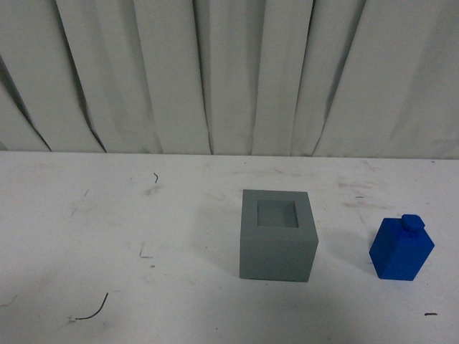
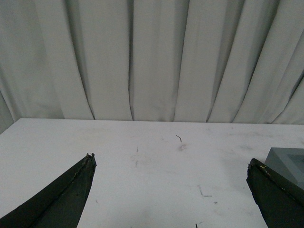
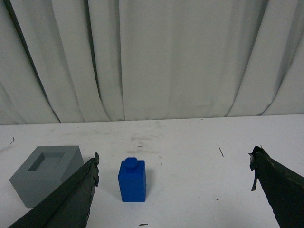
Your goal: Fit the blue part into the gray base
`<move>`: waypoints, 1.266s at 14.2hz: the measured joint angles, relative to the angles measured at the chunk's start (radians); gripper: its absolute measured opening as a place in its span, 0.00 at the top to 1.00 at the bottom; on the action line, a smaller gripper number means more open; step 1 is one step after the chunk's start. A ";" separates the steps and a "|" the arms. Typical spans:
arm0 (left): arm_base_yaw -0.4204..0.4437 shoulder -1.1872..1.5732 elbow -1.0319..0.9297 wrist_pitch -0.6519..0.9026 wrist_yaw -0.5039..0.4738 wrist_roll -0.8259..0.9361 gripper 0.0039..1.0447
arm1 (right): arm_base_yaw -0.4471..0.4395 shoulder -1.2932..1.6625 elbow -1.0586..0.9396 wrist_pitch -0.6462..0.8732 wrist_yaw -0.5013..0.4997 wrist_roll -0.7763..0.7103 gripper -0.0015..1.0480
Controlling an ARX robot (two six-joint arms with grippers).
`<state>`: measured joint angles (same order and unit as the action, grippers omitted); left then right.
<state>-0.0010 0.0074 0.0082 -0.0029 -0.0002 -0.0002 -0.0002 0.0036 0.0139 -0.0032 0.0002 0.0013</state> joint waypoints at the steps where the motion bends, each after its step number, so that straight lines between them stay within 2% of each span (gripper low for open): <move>1: 0.000 0.000 0.000 0.000 0.000 0.000 0.06 | 0.000 0.000 0.000 0.000 0.000 0.000 0.06; 15: 0.000 0.000 0.000 0.000 0.000 0.000 0.06 | -0.002 0.003 0.000 0.008 -0.002 0.000 0.06; 18: 0.000 0.000 0.000 0.000 0.000 0.000 0.06 | -0.128 0.349 0.011 0.379 -0.123 -0.001 0.06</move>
<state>-0.0010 0.0074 0.0082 -0.0029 -0.0002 -0.0002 -0.1284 0.3531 0.0254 0.3756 -0.1230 0.0006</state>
